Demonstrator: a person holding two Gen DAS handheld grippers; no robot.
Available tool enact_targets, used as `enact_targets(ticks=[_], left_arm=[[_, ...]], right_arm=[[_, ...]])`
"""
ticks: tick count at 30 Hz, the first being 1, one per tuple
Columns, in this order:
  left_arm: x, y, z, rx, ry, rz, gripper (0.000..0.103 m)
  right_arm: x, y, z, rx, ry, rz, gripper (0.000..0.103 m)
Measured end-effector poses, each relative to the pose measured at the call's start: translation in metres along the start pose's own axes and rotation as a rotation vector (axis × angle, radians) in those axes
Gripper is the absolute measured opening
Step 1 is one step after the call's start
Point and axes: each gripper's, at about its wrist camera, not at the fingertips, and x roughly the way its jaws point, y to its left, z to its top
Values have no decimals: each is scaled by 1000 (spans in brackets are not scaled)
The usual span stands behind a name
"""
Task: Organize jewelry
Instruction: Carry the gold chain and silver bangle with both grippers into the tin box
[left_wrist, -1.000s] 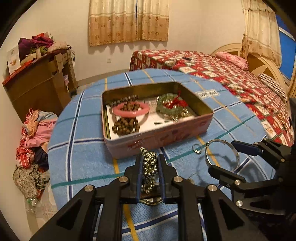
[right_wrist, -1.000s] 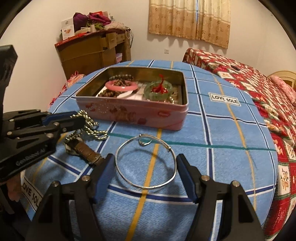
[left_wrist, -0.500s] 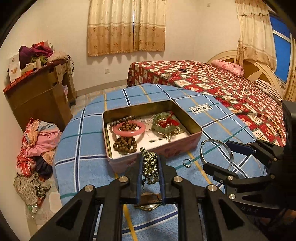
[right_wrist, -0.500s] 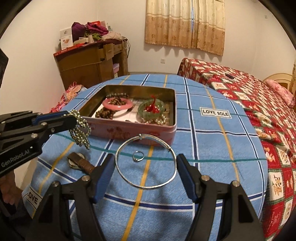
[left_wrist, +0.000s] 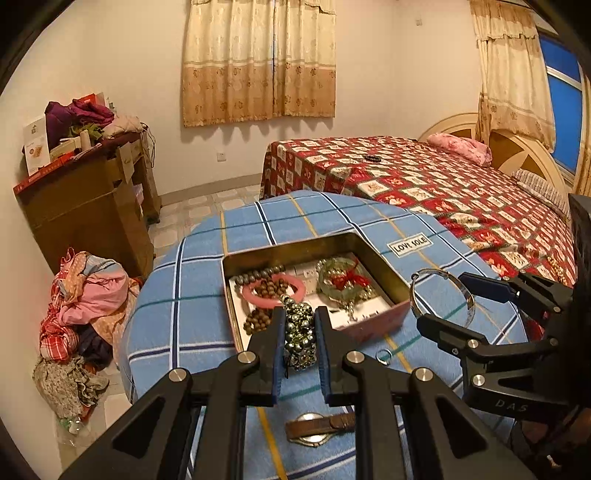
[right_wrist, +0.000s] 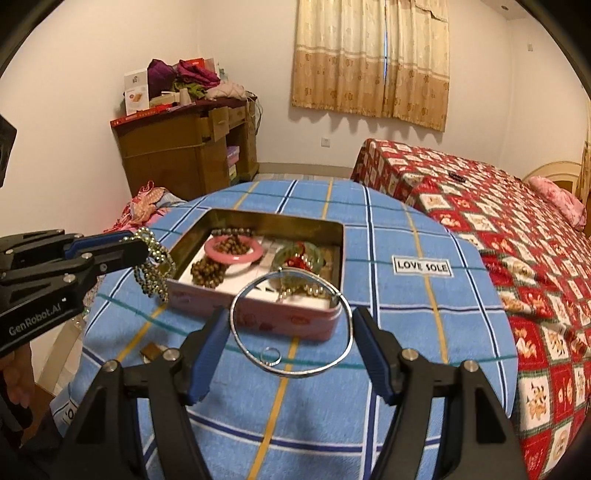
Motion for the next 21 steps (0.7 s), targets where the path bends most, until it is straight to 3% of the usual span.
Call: enact_targets(ticks=[21], left_arm=[[33, 9, 34, 0, -16, 50, 16]], right_arm=[[23, -2, 44, -9, -40, 5, 70]])
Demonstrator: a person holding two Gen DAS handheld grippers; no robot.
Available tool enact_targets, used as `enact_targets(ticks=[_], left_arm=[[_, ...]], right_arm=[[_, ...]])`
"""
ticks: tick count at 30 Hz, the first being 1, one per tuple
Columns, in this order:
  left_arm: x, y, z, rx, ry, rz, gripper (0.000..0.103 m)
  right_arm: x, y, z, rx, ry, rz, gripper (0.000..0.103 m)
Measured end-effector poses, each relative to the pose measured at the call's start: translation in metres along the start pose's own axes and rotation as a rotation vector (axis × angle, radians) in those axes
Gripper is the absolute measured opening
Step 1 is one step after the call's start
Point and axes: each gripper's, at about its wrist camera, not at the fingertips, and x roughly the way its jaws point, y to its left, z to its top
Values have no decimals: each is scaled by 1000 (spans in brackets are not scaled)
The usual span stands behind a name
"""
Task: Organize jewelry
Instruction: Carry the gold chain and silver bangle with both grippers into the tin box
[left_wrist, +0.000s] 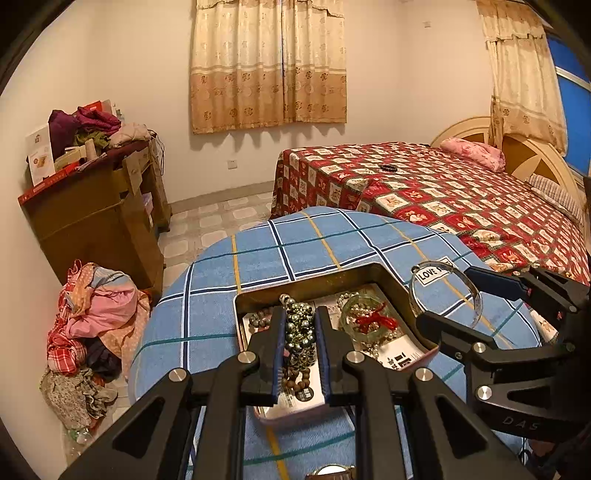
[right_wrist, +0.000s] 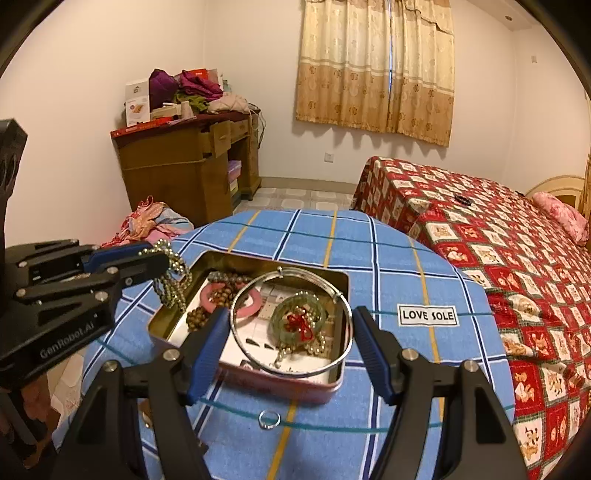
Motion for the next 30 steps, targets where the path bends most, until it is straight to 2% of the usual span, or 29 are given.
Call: enact_targets(ticks=[14, 30], left_arm=[[15, 3, 20, 16, -12, 16, 16], [47, 9, 19, 14, 40, 32, 16]], right_arm=[[20, -4, 18, -2, 6, -25, 70], [49, -4, 23, 3, 57, -39, 70]])
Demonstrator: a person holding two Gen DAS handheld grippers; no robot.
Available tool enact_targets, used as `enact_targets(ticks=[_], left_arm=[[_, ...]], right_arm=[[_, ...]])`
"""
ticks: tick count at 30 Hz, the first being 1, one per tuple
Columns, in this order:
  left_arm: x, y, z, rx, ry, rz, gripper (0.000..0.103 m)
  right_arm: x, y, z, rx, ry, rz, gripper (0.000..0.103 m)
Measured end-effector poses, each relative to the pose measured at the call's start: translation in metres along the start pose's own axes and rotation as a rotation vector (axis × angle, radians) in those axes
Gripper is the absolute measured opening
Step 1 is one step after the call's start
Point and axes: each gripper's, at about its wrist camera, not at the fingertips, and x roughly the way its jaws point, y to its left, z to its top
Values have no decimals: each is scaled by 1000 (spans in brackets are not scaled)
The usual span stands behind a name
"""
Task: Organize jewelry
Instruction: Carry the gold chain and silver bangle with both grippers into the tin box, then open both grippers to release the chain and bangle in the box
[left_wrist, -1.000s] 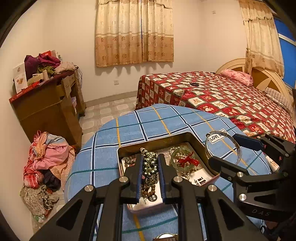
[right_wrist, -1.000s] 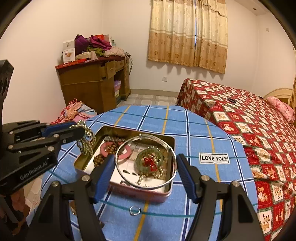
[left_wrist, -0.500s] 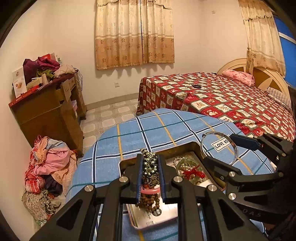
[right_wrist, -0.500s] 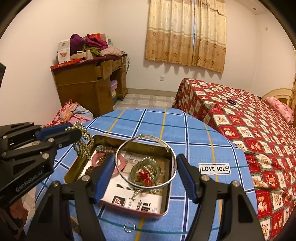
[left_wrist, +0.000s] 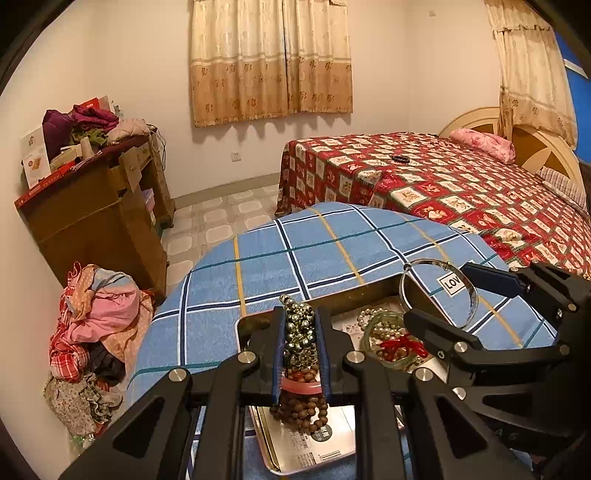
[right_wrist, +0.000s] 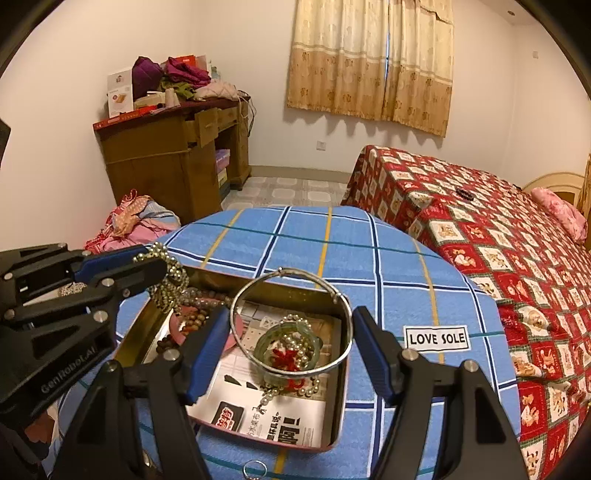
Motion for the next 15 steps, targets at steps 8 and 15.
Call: enact_targets(ticks=[8, 15], left_arm=[[11, 1, 0, 6, 20, 5, 16], [22, 3, -5, 5, 44, 9, 16]], right_arm=[[12, 1, 0, -3, 23, -3, 70], [18, 0, -1, 2, 36, -4, 70]])
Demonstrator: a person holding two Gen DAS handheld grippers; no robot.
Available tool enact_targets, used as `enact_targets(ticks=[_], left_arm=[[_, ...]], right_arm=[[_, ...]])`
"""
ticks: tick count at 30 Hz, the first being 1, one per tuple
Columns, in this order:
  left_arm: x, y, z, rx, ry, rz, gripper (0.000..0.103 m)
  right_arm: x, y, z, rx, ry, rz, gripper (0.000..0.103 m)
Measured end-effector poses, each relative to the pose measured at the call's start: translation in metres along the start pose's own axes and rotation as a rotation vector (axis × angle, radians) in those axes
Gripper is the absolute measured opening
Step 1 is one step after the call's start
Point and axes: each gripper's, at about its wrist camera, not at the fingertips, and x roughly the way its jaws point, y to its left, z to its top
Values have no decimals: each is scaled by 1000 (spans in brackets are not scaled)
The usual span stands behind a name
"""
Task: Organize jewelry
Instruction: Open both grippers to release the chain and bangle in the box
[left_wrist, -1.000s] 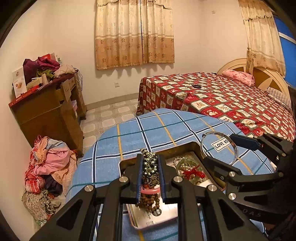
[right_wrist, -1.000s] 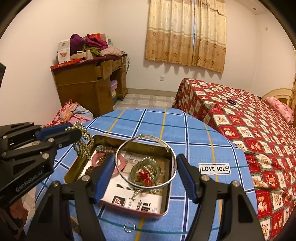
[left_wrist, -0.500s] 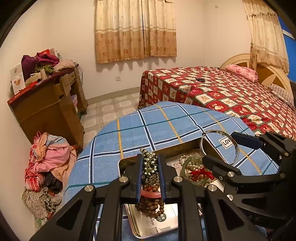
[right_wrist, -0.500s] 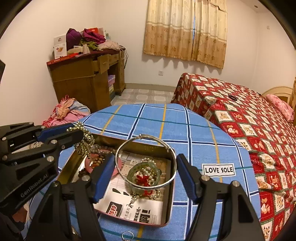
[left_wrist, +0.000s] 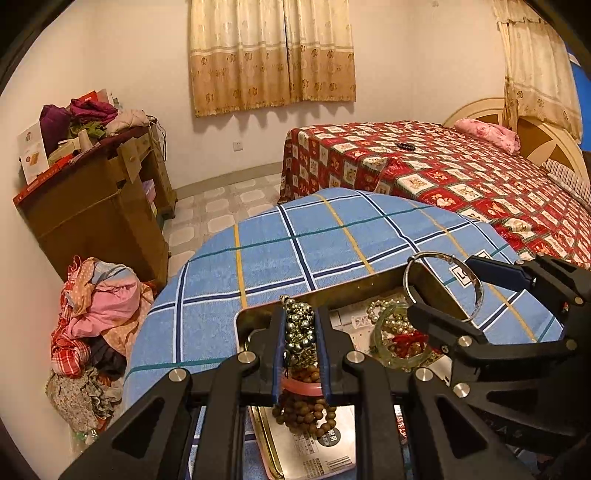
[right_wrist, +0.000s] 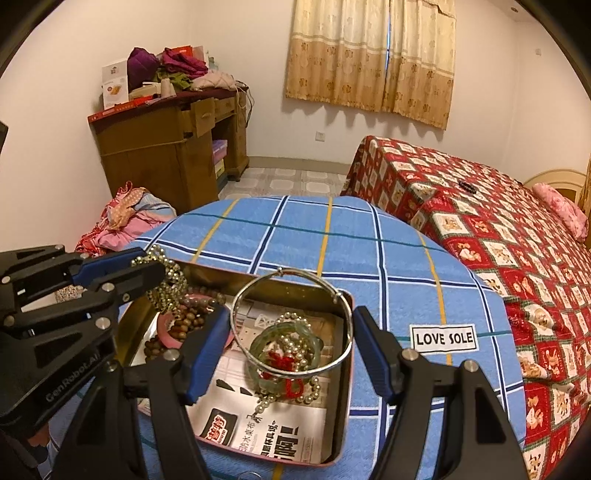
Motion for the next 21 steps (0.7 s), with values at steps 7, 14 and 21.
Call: enact_targets(ticks=[7, 14, 21], left_arm=[[9, 0, -5, 4, 25, 7, 16], [17, 4, -11, -1, 48, 26, 16], [26, 7, -19, -10, 77, 33, 16]], right_arm=[[9, 6, -3, -16, 26, 0, 70], [19, 9, -5, -23, 43, 5, 70], [26, 6, -7, -12, 64, 9, 70]])
